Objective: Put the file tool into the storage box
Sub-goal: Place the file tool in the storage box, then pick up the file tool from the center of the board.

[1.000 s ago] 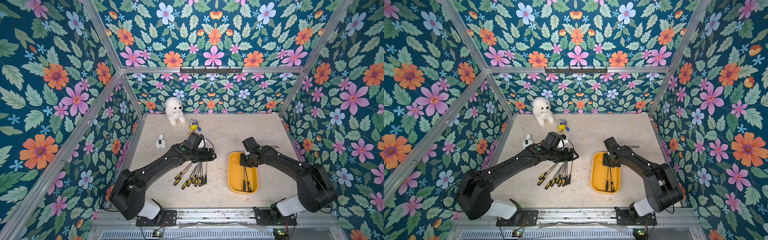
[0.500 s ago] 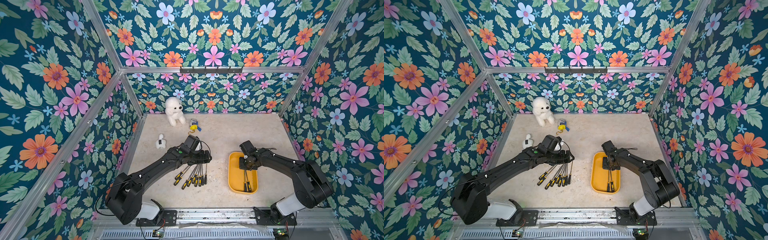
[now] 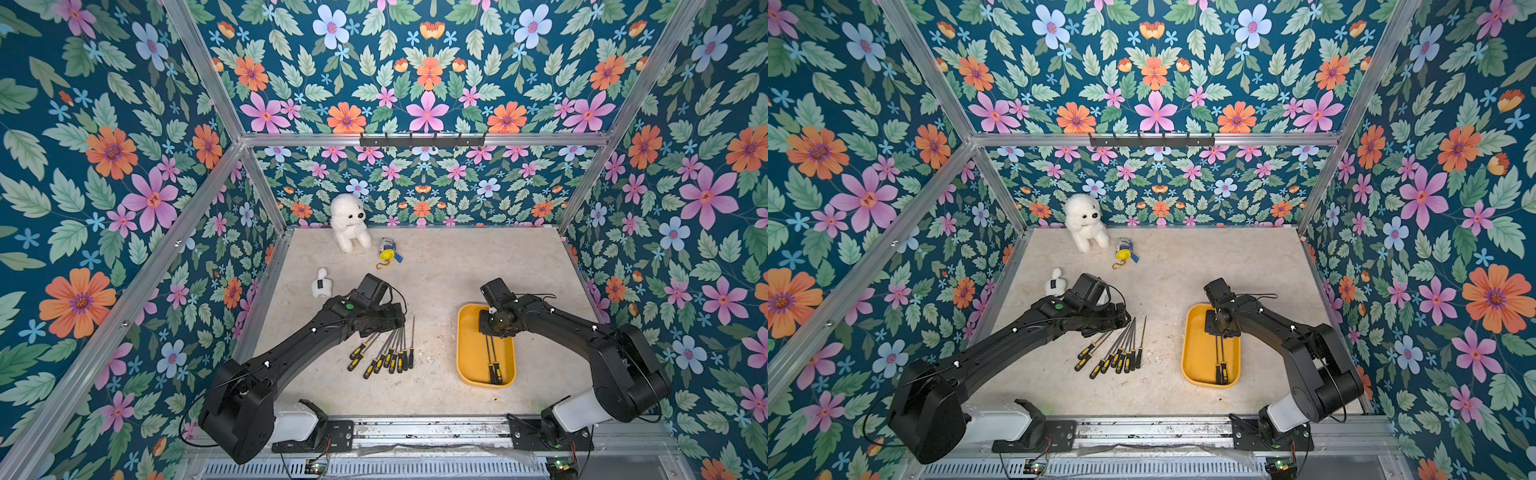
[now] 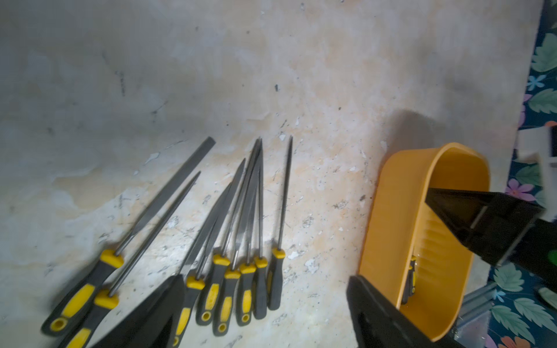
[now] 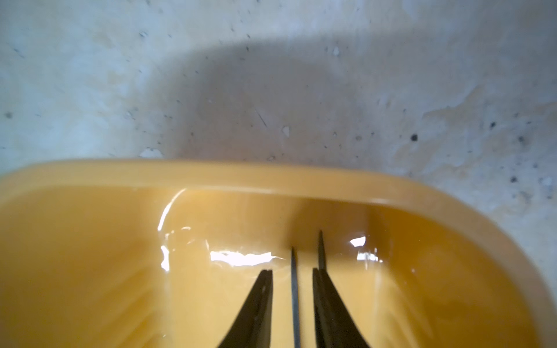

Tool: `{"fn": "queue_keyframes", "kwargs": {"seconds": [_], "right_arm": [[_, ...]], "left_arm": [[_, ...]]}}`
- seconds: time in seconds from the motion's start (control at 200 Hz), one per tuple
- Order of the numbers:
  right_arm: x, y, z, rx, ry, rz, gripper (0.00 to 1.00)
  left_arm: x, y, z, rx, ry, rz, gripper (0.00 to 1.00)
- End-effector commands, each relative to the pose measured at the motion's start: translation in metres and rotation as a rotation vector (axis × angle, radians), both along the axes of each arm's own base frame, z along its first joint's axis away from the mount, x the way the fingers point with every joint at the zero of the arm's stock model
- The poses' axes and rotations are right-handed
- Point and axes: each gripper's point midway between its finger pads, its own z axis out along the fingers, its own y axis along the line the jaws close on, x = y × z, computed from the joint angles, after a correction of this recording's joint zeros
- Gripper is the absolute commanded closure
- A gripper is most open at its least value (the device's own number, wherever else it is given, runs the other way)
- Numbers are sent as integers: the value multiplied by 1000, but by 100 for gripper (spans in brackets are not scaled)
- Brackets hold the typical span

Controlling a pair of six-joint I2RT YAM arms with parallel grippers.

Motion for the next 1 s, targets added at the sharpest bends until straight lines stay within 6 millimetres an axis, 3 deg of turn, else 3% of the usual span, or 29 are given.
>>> {"fn": "queue_keyframes", "kwargs": {"seconds": [0.0, 0.08, 0.2, 0.31, 0.51, 0.68, 0.995], "right_arm": [[0, -5, 17, -15, -20, -18, 68], [5, -2, 34, 13, -58, -23, 67], [12, 4, 52, 49, -103, -23, 66], [16, 8, 53, 56, -99, -16, 67], [12, 17, 47, 108, -77, -17, 71], [8, 16, 42, 109, -62, -12, 71], [5, 16, 39, 118, -56, -15, 72]], "left_arm": [[-22, 43, -17, 170, 78, 105, 11], [-27, 64, -22, 250, 70, 145, 16], [-29, 63, -27, 301, 69, 83, 26], [-41, 79, -41, 399, 133, 108, 35], [-36, 107, -47, 464, 119, 217, 40], [-29, 105, -59, 483, 156, 172, 48], [-39, 90, -77, 426, 224, 59, 51]]}}
